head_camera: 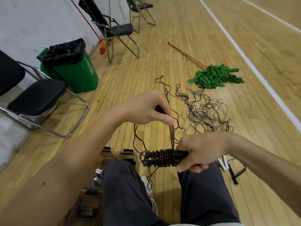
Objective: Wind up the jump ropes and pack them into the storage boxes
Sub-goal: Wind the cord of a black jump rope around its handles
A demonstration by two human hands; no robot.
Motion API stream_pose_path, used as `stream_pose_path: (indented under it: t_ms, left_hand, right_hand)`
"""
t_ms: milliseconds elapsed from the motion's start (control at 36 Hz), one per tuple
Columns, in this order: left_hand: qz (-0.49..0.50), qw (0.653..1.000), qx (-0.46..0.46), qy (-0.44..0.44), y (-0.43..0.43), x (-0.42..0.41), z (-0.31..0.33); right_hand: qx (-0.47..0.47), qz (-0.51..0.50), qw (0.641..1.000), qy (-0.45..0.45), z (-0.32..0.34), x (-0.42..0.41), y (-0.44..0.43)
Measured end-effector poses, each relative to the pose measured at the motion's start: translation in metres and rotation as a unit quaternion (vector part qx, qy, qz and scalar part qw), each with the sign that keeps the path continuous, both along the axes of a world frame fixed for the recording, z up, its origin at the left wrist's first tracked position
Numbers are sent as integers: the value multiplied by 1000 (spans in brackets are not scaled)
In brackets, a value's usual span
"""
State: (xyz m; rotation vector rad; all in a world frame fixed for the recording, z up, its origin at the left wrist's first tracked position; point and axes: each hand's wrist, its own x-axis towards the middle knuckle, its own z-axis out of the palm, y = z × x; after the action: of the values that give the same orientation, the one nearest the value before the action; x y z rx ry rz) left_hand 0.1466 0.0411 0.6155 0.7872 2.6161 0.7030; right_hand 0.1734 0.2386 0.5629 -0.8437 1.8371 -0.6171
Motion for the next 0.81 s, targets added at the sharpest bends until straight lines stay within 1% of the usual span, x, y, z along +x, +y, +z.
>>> stream_pose_path:
  t_ms: [83,167,333,472,611,639,667,722,750,778,806]
  left_hand:
    - [7,996,78,-50,-3,0,-6]
    - [30,984,145,-96,-7,0,-17]
    - [62,956,229,-172,-12,1,-44]
    - [79,947,247,-191,-14,6,-64]
    - [110,930,282,-209,-18,15,-87]
    - [98,932,276,-215,-23,17,-95]
    - [111,929,272,-224,-27,18,-102]
    - [172,923,253,-232,-27,22,-107]
    - [181,924,252,-225,-24,25,-105]
    - [181,928,242,-219,-21,27,-103]
    - [168,930,229,-232,-19,28,-101]
  right_hand:
    - [-36,-7,999,-7,6,6,3]
    - [-82,-12,996,-26,10,9,6]
    - [-187,-41,980,-53,7,15,4]
    - [-234,-79,967,-55,3,18,2]
    - [-271,-137,950,-67,0,17,2]
    - [-272,-143,949,-67,-1,16,2]
    - [-270,-147,949,-67,-1,16,2]
    - [-271,-155,947,-71,-4,14,3]
    - [-276,-160,945,-73,-5,13,2]
    - [-282,-164,943,-72,-5,13,2]
    - [-284,-168,941,-68,-5,13,2]
